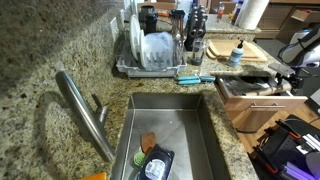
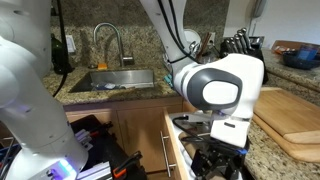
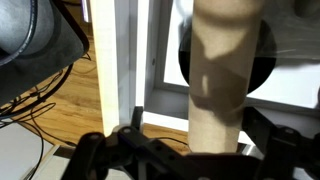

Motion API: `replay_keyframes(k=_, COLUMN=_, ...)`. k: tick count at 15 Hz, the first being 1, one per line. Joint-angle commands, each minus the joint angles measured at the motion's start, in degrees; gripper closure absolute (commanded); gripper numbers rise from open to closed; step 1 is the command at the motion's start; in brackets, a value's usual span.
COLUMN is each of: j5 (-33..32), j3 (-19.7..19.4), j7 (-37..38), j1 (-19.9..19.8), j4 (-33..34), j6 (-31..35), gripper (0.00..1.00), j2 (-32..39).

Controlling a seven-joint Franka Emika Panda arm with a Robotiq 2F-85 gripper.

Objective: Remove the brown paper roll from the open drawer and put it on the countertop

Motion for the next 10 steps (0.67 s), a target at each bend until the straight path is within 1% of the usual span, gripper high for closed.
replay_keyframes(k=1, j5=2.7, j3=-0.6, j7=-2.2, j1=0.6, j4=1.0, j6=-0.8, gripper=0.0, j2=1.7)
replay_keyframes(k=5, j5=7.0, j3=0.2, j7=-4.2, j1=-0.4, j4=1.9, j6=-1.8, gripper=0.0, j2=4.3)
replay_keyframes(k=6, j5=7.4, j3=-0.1, j7=-4.3, j1=-0.2, j4=2.0, j6=-1.7, gripper=0.25, j2=4.7)
replay_keyframes(k=7, j5=7.9, j3=-0.2, j7=-4.5, j1=-0.1, j4=2.1, j6=-1.7, gripper=0.26, j2=5.0)
replay_keyframes(k=9, j5=8.4, j3=-0.6, j7=-4.2, j1=0.3, j4=2.5, j6=-1.8, gripper=0.4, j2=5.7)
replay_keyframes(k=10, j5=8.3, j3=-0.7, j7=-4.2, j1=0.5, j4=2.6, j6=-1.8, gripper=0.48, j2=5.9)
